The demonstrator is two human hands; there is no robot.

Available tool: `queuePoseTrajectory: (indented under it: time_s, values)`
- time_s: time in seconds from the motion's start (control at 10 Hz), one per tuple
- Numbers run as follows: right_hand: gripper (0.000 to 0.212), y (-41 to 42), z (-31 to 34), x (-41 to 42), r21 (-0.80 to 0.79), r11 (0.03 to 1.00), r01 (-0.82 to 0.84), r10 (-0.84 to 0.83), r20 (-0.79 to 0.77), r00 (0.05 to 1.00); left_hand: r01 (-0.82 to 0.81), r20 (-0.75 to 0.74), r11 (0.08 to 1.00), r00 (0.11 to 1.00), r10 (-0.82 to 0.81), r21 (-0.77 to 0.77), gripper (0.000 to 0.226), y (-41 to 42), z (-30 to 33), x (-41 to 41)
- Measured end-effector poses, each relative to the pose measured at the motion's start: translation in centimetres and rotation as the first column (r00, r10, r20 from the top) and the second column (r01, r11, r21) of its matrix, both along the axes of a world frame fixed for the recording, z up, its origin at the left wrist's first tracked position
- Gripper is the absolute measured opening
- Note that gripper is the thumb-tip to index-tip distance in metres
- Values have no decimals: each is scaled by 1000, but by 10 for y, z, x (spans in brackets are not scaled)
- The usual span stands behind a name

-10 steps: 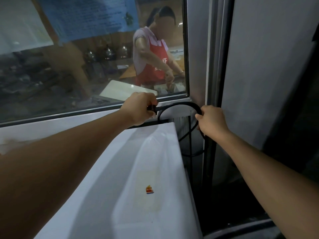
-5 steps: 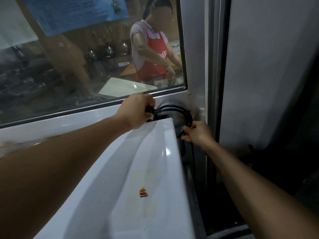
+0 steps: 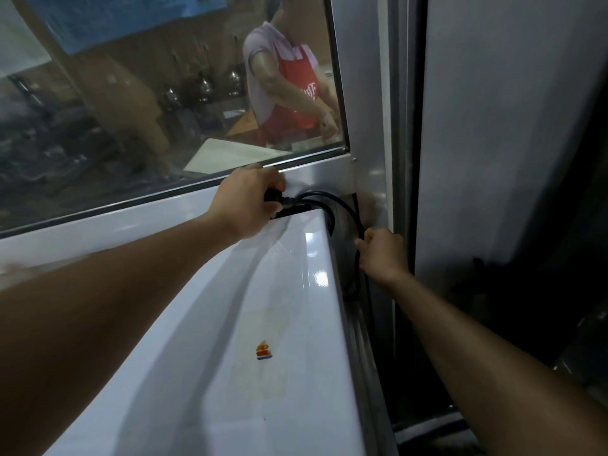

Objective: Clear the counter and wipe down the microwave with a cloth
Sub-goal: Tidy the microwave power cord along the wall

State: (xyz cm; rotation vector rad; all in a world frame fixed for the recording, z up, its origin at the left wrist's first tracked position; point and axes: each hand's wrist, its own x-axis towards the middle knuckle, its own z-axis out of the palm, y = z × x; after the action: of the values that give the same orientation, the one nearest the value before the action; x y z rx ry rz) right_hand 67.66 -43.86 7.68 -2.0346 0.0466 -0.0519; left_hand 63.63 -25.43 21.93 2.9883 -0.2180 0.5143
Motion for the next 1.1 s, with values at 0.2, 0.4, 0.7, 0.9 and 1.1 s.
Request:
queuePoseTrajectory:
  time_s: [0.2,0.4,0.7,0.9,1.1]
  values:
    - [34,19,12,5,360,932,45,7,-141,990,-14,48,1000,999,13,12,25,4,0,-1]
    - [37,19,-14,9,303,952,-44,106,-192,976,-24,27,1000,999,24,-3,27,11,-5,-3]
    - [35,5,-18,7,222,947,-233,279,-207,938,-33,33,999,999,34,-40,28,11,-10,-2]
    - [8,-3,-18,5,140,966,-216,239,-179,954,-42,30,996,999,45,-79,28,10,-10,-4]
    - [43,-5,-10,3,-18,961,-275,266,-198,943,-43,35,994,998,46,-100,25,10,-12,-6]
